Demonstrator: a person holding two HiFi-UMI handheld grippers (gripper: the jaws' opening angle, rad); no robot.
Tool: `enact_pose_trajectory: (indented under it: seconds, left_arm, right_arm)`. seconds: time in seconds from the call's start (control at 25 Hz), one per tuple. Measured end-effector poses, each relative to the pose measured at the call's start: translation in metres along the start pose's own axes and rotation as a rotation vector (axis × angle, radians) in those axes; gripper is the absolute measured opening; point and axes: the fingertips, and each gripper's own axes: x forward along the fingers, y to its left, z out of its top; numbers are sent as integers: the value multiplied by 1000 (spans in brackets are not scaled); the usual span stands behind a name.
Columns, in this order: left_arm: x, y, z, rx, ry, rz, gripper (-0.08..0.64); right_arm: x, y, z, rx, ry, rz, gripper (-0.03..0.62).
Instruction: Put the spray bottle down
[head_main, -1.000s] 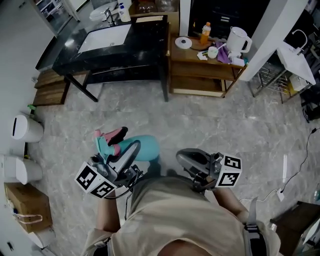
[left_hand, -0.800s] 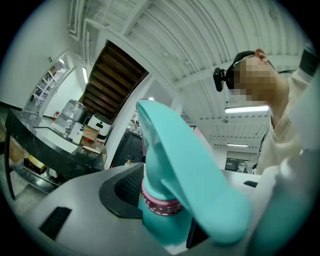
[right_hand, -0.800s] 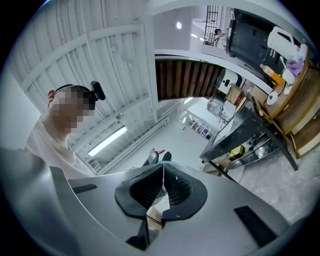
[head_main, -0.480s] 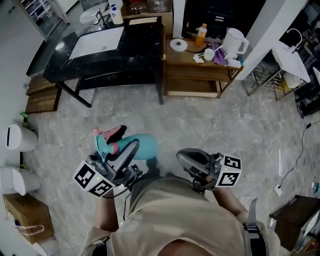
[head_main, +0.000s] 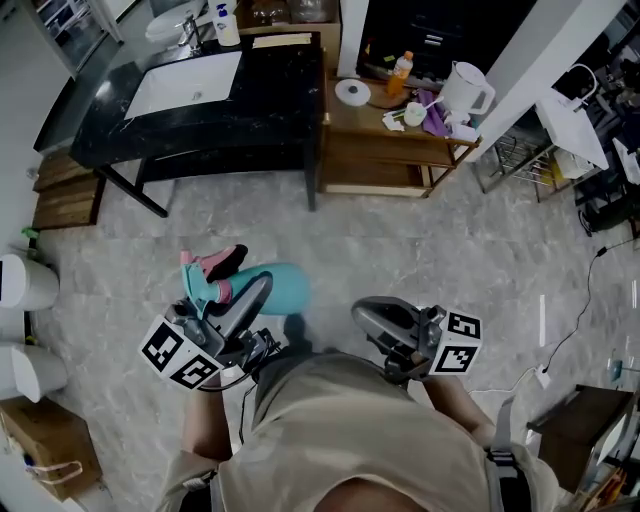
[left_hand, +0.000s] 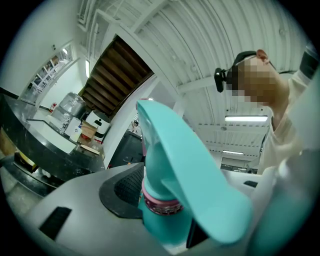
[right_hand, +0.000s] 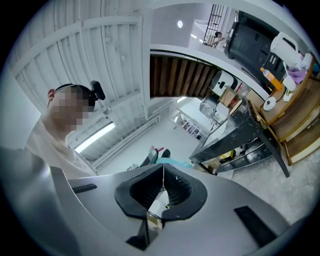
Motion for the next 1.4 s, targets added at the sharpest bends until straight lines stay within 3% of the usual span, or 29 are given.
enact_pose_trajectory:
  seconds: [0.32,1.08,1.4]
  left_arm:
    - [-7,36,16,-40,-43,-17,244]
    - [-25,97,51,-30,-80,-72,242]
    - [-27,107,55,7,-65,-33,242]
  right_arm:
    - [32,-8,7,-24,17,-31,21]
    - [109,-21,10,-58,36,-51,21]
    - [122,-32,13,-29,39,-37,21]
